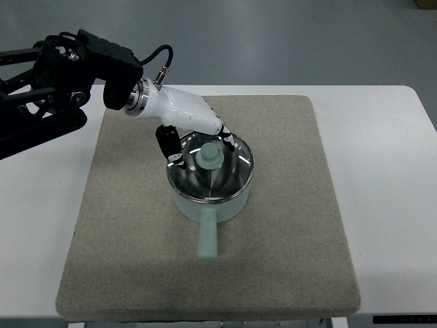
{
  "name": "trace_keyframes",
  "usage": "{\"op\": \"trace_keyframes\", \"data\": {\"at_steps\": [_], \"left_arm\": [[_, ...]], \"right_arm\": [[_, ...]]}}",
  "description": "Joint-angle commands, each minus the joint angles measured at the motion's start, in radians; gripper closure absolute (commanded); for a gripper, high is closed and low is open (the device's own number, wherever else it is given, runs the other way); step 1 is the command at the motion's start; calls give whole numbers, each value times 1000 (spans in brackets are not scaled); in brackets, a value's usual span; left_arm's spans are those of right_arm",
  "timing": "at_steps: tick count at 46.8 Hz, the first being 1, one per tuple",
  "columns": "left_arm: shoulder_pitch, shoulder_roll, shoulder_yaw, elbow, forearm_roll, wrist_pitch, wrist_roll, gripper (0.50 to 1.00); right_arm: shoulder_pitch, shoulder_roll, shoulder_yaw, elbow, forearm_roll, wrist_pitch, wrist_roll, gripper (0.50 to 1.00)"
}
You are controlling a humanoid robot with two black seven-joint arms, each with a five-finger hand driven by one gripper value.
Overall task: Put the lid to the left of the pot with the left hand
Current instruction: 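Lower the left hand and close its fingers around the mint-green lid knob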
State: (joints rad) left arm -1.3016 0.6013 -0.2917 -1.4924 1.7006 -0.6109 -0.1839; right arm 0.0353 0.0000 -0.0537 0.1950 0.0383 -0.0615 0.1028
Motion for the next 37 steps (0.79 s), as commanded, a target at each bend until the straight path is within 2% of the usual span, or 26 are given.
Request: {"op": "trace_keyframes", "data": {"at_steps": [1,8,14,37], "left_arm": [[-4,0,0,0,2,0,0,634],[-4,-6,0,0,2,0,0,639],[-2,-9,0,0,2,0,0,666],[5,-17,0,14,19,0,0,671]], "right_arm": [[0,0,0,0,0,0,0,576],[0,0,0,0,0,0,0,576],[0,0,0,0,0,0,0,576],[0,0,0,0,0,0,0,576]]}}
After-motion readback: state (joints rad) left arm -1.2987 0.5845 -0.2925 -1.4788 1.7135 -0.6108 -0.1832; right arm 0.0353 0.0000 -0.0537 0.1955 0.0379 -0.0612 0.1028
